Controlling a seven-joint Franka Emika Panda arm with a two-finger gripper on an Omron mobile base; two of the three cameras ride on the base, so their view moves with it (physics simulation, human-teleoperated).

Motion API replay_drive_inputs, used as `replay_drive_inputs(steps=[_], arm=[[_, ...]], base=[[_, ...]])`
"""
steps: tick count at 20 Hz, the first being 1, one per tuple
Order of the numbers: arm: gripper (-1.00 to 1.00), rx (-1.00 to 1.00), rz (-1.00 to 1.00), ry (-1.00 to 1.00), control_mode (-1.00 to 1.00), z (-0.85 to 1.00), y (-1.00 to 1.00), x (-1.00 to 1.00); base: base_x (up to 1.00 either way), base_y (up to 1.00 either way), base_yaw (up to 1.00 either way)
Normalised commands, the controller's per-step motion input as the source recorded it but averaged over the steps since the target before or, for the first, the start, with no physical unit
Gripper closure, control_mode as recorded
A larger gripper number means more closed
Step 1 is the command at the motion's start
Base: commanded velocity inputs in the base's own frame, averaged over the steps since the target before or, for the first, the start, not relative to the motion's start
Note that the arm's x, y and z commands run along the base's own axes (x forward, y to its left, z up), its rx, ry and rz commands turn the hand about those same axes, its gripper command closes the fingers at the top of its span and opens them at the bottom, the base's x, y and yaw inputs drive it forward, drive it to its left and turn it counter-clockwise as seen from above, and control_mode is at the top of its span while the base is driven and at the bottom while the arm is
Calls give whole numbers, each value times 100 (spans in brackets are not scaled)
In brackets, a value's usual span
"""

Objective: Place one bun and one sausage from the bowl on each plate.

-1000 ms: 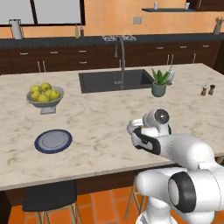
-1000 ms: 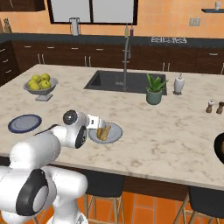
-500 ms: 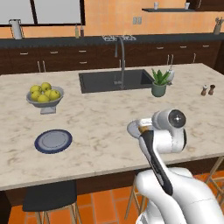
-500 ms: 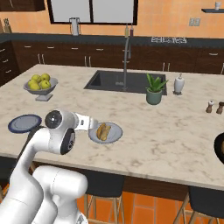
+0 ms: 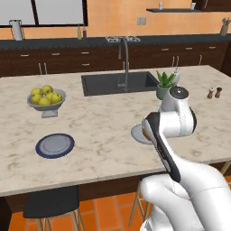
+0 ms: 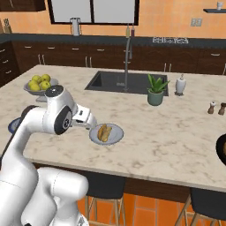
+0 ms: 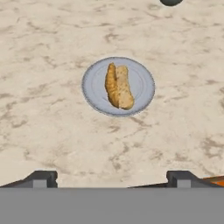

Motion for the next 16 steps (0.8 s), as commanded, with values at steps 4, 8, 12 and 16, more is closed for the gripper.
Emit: replay_drive_inputs(steps=[4, 8, 12, 16], arm=[[-100, 1, 0, -9, -100, -41, -3, -97], [-100, 0, 0, -4, -100, -43, 1, -45], [-100, 0, 0, 0, -100, 0, 0, 0], [-100, 0, 0, 0, 100, 0, 0, 0]], base=[[0, 0, 0], [0, 0, 0], [0, 0, 0], [0, -5, 0]])
